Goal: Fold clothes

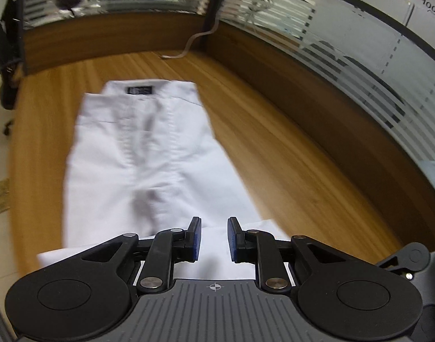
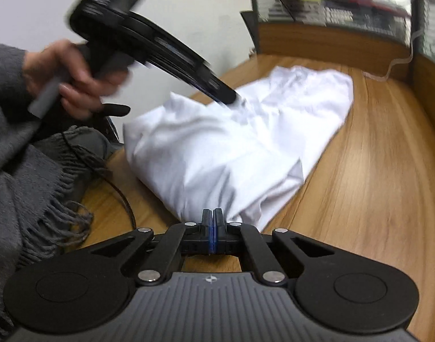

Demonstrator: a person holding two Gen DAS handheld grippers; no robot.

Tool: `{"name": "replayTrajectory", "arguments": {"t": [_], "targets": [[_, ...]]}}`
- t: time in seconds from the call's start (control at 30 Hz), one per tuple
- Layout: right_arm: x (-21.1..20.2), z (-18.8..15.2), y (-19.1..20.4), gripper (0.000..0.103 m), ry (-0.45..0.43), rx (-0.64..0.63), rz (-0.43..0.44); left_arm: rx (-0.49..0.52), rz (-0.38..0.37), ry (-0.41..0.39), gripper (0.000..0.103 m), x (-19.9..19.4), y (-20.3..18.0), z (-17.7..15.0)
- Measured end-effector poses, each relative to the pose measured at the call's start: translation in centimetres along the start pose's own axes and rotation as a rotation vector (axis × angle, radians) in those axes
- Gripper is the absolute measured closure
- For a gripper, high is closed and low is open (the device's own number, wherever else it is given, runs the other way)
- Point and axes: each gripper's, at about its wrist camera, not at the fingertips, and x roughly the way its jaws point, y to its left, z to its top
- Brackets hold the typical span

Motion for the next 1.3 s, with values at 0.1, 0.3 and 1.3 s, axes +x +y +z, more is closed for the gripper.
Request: {"name": "replayTrajectory", "arguments": {"t": [0.1,0.3,1.3], "targets": [[0.4,-0.9,-0.4,0.103,0.004,0.034,0.01,0.0,0.05,-0.007,0.081,-1.9,1.7,-0.5],[-0.8,0.7,-0.2,0.102,-0.05,-0.001,-0.021,-0.02,0.117,-0.033,0.067,-5.6,4.8,-2.0],[8.2,3.9,-2.6,0.068,0.098,0.009,-0.134,-0.006,-0.094,0.255,0.07,-2.5,11.5,-6.6]]}}
